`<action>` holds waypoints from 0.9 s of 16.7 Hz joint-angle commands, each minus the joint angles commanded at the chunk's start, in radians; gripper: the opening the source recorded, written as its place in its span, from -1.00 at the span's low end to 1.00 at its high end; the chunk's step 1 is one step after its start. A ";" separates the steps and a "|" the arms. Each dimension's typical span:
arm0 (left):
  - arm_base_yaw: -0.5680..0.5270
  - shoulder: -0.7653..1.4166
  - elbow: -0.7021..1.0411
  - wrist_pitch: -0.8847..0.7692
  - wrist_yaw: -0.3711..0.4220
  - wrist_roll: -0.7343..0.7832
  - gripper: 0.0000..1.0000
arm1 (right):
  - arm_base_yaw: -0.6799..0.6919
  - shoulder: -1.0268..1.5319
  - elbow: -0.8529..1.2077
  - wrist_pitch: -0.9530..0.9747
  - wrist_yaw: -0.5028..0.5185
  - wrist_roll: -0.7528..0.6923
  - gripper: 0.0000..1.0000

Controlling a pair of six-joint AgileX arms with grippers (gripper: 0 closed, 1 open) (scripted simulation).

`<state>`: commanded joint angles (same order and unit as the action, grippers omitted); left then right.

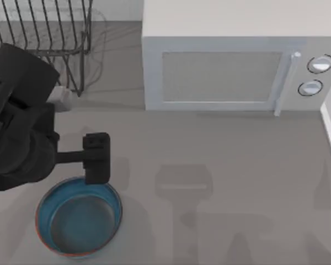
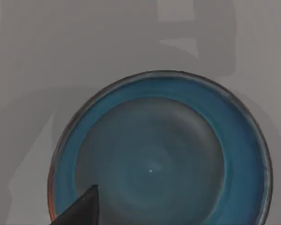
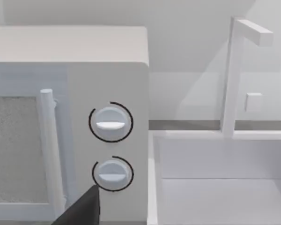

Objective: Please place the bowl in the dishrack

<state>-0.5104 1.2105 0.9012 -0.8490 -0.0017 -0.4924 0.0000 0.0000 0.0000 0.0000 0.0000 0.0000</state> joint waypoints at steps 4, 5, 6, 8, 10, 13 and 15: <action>-0.129 0.289 0.233 -0.209 0.001 -0.126 1.00 | 0.000 0.000 0.000 0.000 0.000 0.000 1.00; -0.154 0.341 0.281 -0.248 0.002 -0.151 1.00 | 0.000 0.000 0.000 0.000 0.000 0.000 1.00; -0.175 0.386 0.323 -0.280 0.002 -0.172 1.00 | 0.000 0.000 0.000 0.000 0.000 0.000 1.00; -0.206 0.454 0.385 -0.325 0.002 -0.203 1.00 | 0.000 0.000 0.000 0.000 0.000 0.000 1.00; -0.219 0.480 0.410 -0.342 0.002 -0.215 1.00 | 0.000 0.000 0.000 0.000 0.000 0.000 1.00; -0.219 0.480 0.410 -0.342 0.002 -0.215 1.00 | 0.000 0.000 0.000 0.000 0.000 0.000 1.00; -0.215 0.479 0.405 -0.337 0.002 -0.214 1.00 | 0.000 0.000 0.000 0.000 0.000 0.000 1.00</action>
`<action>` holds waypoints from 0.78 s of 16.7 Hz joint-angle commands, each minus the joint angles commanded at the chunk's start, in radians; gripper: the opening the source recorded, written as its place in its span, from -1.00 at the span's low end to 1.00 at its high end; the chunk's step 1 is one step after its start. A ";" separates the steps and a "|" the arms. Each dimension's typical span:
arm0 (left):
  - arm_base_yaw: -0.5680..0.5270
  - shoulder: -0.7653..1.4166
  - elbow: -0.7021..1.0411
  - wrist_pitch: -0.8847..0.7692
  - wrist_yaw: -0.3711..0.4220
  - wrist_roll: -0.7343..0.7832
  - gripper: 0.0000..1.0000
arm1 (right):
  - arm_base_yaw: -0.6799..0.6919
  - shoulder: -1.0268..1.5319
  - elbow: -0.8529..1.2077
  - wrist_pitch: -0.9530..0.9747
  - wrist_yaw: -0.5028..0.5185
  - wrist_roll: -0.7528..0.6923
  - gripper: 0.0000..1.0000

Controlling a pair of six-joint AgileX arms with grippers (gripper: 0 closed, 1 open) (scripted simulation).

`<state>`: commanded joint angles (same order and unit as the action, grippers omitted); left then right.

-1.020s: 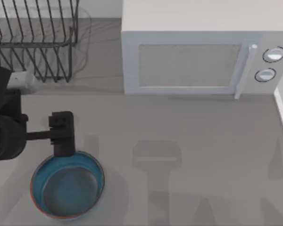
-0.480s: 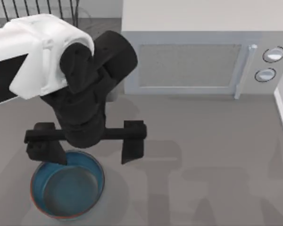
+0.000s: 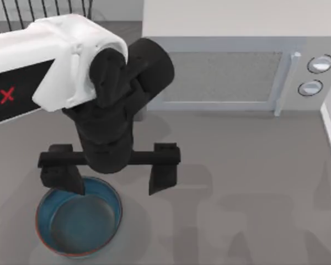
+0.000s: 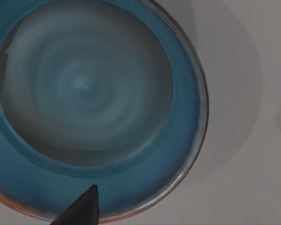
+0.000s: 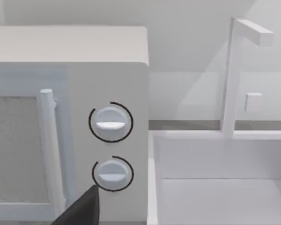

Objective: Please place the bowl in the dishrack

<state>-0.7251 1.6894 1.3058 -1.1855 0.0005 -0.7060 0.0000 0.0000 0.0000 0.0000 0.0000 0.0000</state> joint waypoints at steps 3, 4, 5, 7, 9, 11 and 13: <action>-0.001 0.024 -0.053 0.071 0.000 0.002 1.00 | 0.000 0.000 0.000 0.000 0.000 0.000 1.00; -0.001 0.039 -0.081 0.115 0.000 0.003 1.00 | 0.000 0.000 0.000 0.000 0.000 0.000 1.00; -0.001 0.055 -0.113 0.170 0.000 0.003 1.00 | 0.000 0.000 0.000 0.000 0.000 0.000 1.00; -0.001 0.088 -0.179 0.281 0.000 0.003 1.00 | 0.000 0.000 0.000 0.000 0.000 0.000 1.00; -0.001 0.115 -0.233 0.355 0.000 0.004 1.00 | 0.000 0.000 0.000 0.000 0.000 0.000 1.00; -0.001 0.128 -0.261 0.388 0.000 0.004 1.00 | 0.000 0.000 0.000 0.000 0.000 0.000 1.00; -0.001 0.129 -0.262 0.390 0.000 0.004 1.00 | 0.000 0.000 0.000 0.000 0.000 0.000 1.00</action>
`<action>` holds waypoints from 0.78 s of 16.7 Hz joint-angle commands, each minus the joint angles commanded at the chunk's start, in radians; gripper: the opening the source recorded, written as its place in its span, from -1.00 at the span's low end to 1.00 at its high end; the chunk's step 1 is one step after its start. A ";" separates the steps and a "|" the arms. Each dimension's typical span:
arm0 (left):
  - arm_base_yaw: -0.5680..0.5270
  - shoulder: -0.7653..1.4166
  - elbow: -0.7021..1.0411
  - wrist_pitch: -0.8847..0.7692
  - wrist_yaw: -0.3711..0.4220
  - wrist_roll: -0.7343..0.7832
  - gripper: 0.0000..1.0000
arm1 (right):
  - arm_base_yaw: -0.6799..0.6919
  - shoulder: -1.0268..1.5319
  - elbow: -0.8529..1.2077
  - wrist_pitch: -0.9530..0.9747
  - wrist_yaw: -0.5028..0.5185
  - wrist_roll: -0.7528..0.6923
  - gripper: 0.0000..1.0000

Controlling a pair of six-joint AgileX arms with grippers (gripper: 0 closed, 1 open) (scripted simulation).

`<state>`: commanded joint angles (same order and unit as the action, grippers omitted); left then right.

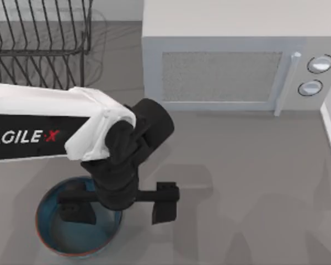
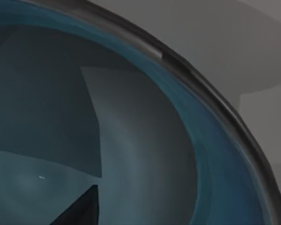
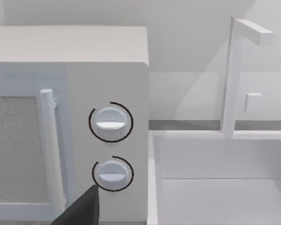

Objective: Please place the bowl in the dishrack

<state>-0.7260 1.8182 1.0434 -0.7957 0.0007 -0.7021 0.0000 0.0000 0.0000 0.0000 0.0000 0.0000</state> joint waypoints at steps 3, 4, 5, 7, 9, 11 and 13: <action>0.000 0.000 0.000 0.000 0.000 0.000 0.85 | 0.000 0.000 0.000 0.000 0.000 0.000 1.00; 0.000 0.000 0.000 0.000 0.000 0.000 0.70 | 0.000 0.000 0.000 0.000 0.000 0.000 1.00; 0.000 0.000 0.000 0.000 0.000 0.000 0.55 | 0.000 0.000 0.000 0.000 0.000 0.000 1.00; 0.000 0.000 0.000 0.000 0.000 0.000 0.25 | 0.000 0.000 0.000 0.000 0.000 0.000 1.00; 0.000 0.000 0.000 0.000 0.000 0.000 -0.06 | 0.000 0.000 0.000 0.000 0.000 0.000 1.00; 0.000 0.000 0.000 0.000 0.000 0.000 -0.36 | 0.000 0.000 0.000 0.000 0.000 0.000 1.00; 0.000 0.000 0.000 0.000 0.000 0.000 -0.66 | 0.000 0.000 0.000 0.000 0.000 0.000 1.00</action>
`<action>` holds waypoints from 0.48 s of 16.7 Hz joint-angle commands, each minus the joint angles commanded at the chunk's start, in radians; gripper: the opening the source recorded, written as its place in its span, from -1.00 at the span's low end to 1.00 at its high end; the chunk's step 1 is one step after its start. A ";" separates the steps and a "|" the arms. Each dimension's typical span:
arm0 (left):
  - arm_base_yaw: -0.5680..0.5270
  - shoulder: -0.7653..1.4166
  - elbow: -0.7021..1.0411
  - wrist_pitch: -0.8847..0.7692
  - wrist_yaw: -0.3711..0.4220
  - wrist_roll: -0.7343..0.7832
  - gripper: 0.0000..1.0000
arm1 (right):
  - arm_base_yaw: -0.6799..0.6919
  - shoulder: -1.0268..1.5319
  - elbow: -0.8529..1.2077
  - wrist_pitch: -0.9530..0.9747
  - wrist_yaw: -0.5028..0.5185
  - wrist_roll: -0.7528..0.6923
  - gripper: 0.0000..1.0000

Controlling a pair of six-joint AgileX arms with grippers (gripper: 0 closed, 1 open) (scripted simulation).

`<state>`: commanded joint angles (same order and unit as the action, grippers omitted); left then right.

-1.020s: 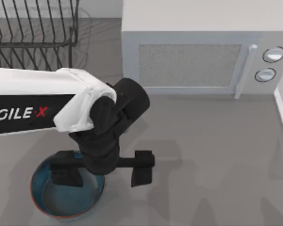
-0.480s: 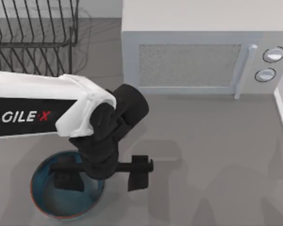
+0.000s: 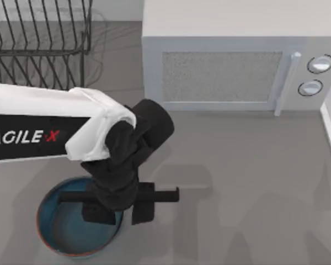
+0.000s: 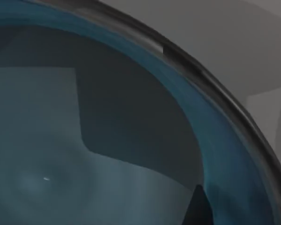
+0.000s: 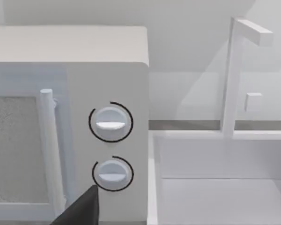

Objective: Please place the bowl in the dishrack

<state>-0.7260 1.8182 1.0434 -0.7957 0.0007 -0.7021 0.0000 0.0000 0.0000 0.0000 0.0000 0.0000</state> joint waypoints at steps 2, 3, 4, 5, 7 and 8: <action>0.000 0.000 0.000 0.000 0.000 0.000 -0.96 | 0.000 0.000 0.000 0.000 0.000 0.000 1.00; 0.000 0.000 0.000 0.000 0.000 0.000 -1.00 | 0.000 0.000 0.000 0.000 0.000 0.000 1.00; 0.000 0.000 0.000 0.000 0.000 0.000 -1.00 | 0.000 0.000 0.000 0.000 0.000 0.000 1.00; 0.000 0.000 0.000 0.000 0.000 0.000 -1.00 | 0.000 0.000 0.000 0.000 0.000 0.000 1.00; 0.000 0.000 0.000 0.000 0.000 0.000 -1.00 | 0.000 0.000 0.000 0.000 0.000 0.000 1.00; 0.000 0.000 0.000 0.000 0.000 0.000 -1.00 | 0.000 0.000 0.000 0.000 0.000 0.000 1.00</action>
<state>-0.7260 1.8182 1.0434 -0.7957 0.0007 -0.7021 0.0000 0.0000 0.0000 0.0000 0.0000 0.0000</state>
